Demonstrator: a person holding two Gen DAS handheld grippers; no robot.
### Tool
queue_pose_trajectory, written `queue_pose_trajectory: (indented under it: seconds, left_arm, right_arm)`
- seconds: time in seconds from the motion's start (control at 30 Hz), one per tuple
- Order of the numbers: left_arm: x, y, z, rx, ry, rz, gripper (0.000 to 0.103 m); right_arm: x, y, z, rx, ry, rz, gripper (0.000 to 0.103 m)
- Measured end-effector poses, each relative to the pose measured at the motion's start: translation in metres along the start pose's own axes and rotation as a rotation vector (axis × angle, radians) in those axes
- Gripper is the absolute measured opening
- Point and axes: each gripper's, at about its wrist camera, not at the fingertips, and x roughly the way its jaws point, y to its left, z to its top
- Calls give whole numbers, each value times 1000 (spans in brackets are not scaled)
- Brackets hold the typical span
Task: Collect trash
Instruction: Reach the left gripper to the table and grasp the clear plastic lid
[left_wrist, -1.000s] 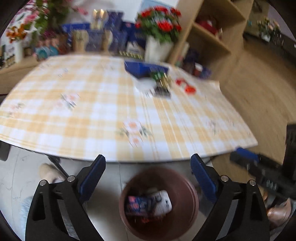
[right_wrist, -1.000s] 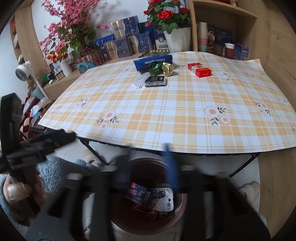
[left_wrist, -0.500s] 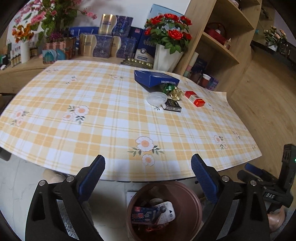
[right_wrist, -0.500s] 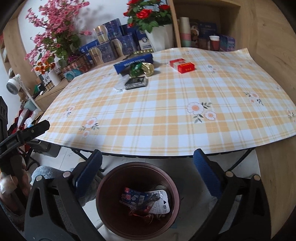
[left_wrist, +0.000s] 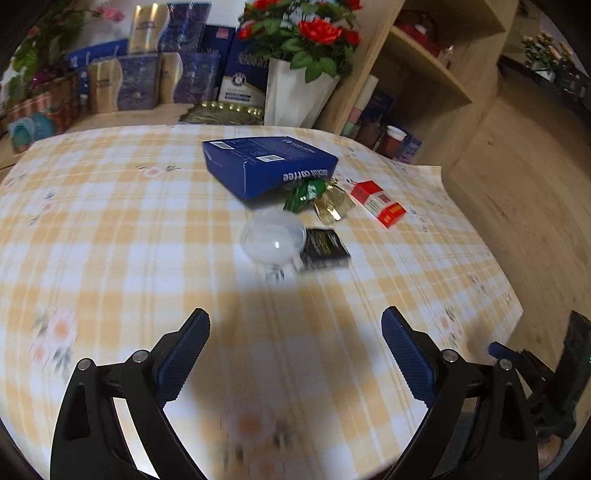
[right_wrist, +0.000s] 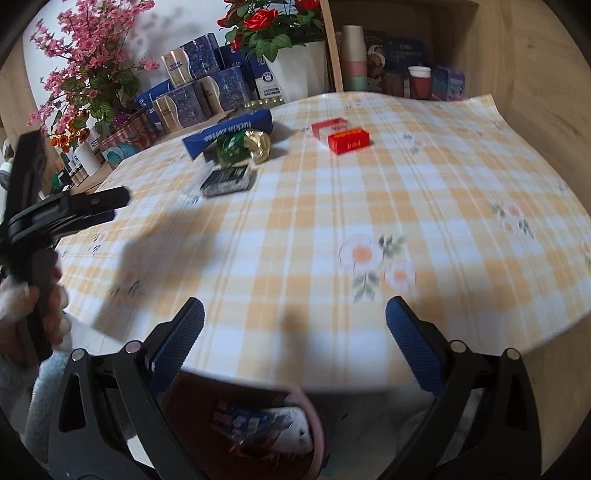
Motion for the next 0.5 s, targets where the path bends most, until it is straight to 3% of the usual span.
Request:
queue_pose_trajectory:
  seconds: [0.2,0.5]
  left_arm:
    - [62,20,39,-104,72,-3,92]
    - [99,22,58,-93,75,23,81]
  right_arm:
    - [19,-11,39,-30,-40,-9,97]
    - [40,-20,82,-48,-48,18,97]
